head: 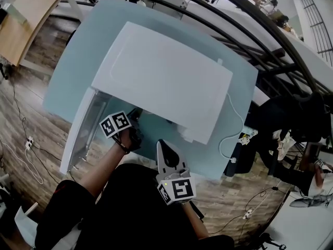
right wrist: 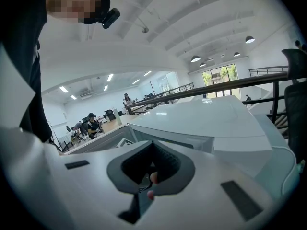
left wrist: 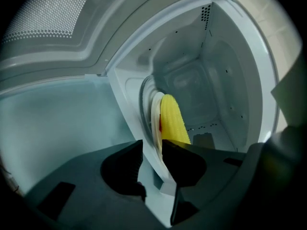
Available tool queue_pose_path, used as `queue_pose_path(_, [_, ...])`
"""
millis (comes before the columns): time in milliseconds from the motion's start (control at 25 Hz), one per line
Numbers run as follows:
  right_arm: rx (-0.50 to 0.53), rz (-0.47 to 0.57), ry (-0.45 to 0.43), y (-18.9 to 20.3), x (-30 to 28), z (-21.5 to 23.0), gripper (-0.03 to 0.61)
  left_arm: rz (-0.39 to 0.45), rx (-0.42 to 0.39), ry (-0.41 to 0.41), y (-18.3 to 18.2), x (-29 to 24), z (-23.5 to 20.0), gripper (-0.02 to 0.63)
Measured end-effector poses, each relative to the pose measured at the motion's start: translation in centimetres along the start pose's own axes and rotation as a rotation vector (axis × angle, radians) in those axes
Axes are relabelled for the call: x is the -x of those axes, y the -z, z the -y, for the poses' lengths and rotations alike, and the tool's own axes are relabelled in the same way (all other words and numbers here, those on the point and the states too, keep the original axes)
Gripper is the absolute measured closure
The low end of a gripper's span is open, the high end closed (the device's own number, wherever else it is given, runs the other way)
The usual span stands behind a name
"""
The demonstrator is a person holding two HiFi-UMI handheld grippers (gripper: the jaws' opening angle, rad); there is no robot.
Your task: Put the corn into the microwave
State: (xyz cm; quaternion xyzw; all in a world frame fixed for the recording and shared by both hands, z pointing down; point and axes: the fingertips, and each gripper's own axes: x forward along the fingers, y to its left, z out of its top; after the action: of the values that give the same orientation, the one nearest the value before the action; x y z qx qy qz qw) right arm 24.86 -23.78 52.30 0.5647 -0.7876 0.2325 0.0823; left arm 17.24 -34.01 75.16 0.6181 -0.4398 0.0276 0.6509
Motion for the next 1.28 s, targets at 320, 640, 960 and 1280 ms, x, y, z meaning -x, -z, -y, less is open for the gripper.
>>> queue_pose_path(320, [-0.005,0.029,0.017,0.3,0.8,-1.9,0.569,-0.029,-0.102,0.018,0.4,2.3,0.5,0.601])
queue_pose_path(640, [-0.019,0.067,0.046,1.0,2.1,-3.9,0.569,-0.078,-0.252,0.091,1.8,5.1,1.9,0.612])
queue_pose_path(960, [-0.042,0.108,0.093,2.0,4.2,-5.8,0.569,-0.059,-0.382,0.203,2.9,8.9,3.7,0.611])
queue_pose_path(1280, [-0.065,0.152,0.108,2.7,5.4,-7.7,0.569,0.025,-0.609,0.288,3.5,14.5,6.7,0.611])
